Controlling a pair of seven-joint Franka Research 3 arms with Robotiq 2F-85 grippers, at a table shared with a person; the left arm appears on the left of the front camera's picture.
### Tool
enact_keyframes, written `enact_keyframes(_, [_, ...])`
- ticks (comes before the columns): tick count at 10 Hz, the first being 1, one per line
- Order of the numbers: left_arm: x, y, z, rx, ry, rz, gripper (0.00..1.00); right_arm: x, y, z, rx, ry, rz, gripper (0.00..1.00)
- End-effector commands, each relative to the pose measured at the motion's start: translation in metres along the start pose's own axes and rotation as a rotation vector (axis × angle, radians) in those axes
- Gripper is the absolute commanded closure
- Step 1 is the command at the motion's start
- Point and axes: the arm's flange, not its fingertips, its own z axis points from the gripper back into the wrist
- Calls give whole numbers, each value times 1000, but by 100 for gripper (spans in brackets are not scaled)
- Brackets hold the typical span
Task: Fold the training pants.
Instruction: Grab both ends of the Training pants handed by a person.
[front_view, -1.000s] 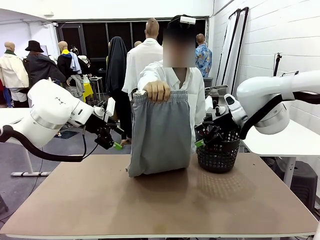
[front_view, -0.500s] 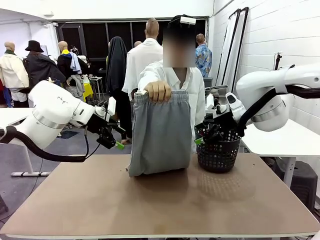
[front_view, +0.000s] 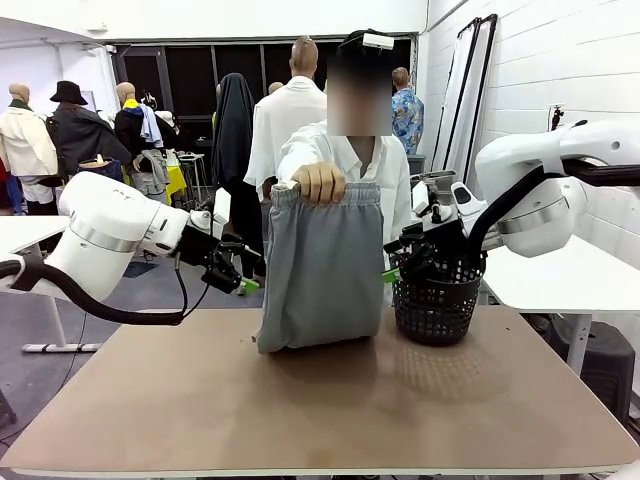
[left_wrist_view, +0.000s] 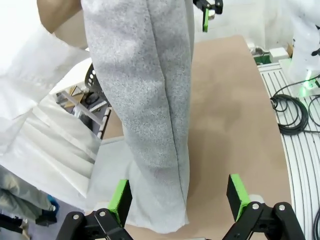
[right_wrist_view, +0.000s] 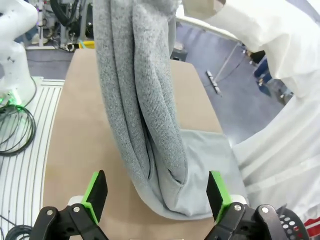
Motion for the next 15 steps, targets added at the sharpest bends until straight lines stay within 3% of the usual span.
enact_keyframes(1, [-7,11,-9,-8,-57,-23,0,-4,-7,-6,6,-37,18,0])
enact_keyframes(6, [-6,13,-21,-2,-149,-40,0,-1,-8,-10,30,-140,29,0])
enact_keyframes(10, [6,11,-23,87,-233,-24,0,5,-8,-16,56,-194,28,0])
enact_keyframes(15, [28,11,-28,97,-317,67,0,21,-9,-22,78,-276,35,0])
